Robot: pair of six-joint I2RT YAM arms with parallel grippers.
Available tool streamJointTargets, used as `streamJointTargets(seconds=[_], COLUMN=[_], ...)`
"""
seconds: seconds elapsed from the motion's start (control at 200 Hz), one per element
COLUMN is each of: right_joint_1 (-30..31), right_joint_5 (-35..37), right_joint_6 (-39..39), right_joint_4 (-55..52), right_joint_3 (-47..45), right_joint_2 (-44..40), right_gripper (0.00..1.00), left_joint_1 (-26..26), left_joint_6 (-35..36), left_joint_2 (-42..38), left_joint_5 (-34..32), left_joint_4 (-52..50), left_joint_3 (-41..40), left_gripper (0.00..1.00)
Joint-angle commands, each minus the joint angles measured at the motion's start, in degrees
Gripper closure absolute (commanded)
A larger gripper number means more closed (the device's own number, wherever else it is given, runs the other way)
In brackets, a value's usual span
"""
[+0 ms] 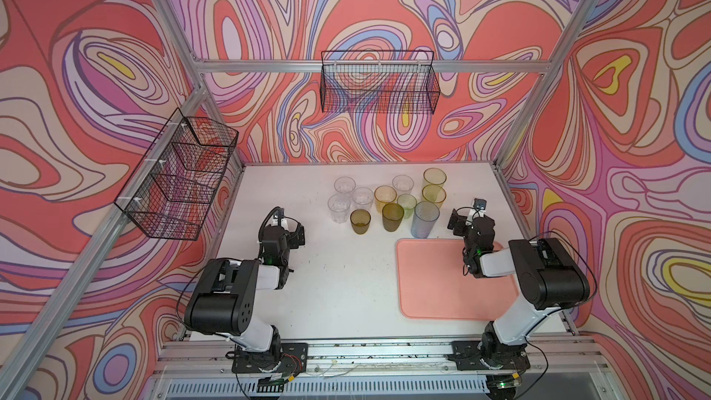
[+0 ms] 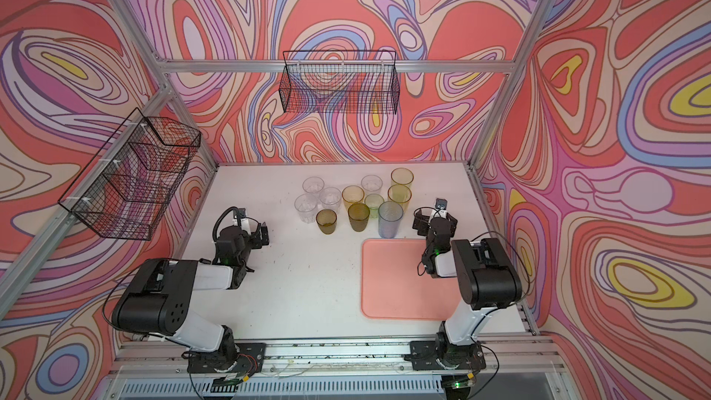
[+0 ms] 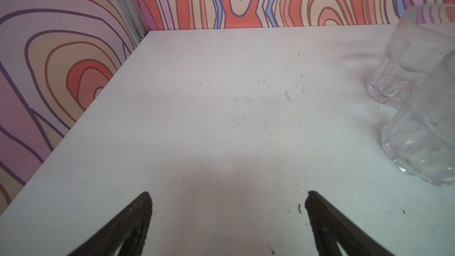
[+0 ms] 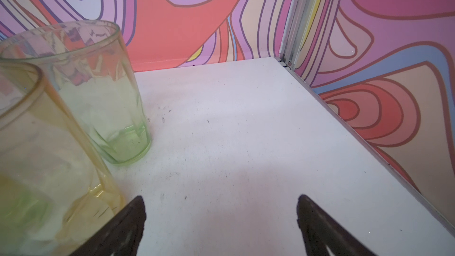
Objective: Place the glasses into the tray
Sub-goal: Move the tray to the center of the table.
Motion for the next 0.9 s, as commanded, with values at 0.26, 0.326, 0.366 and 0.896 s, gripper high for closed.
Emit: streamJointTargets(seconds=[0.26,0.326,0.366,0.896], right_joint_1=[0.52,0.52,0.52,0.52], right_joint_5=[6.82,8.32,8.97,0.60], right_joint_6=[2.17,2.70,2.80,23.88], right_joint_4=[-4.51,-5.43,-6.38,-65.81], right_joint_3=[-0.73,-0.97,-0.98,18.90], right_joint_2=[-7.18,-8.76,-10.15,-32.65], right_gripper=[0.02,0.02,0.02,0.02], left_joint_1=[-3.73,-6.06,-7.77,-30.83], left_joint_6=[1.06,2.14,2.72,-21.18], left_joint_2=[-10.83,-11.72,-12.48,-32.82], left_joint_5=[-4.61,-7.18,-9.73,-30.10], left_joint_4=[-17.02,-18.34,-19.29,-73.58], left_joint_3=[4.34,5.06,5.40,23.51], left_gripper=[0.00,0.00,0.00,0.00])
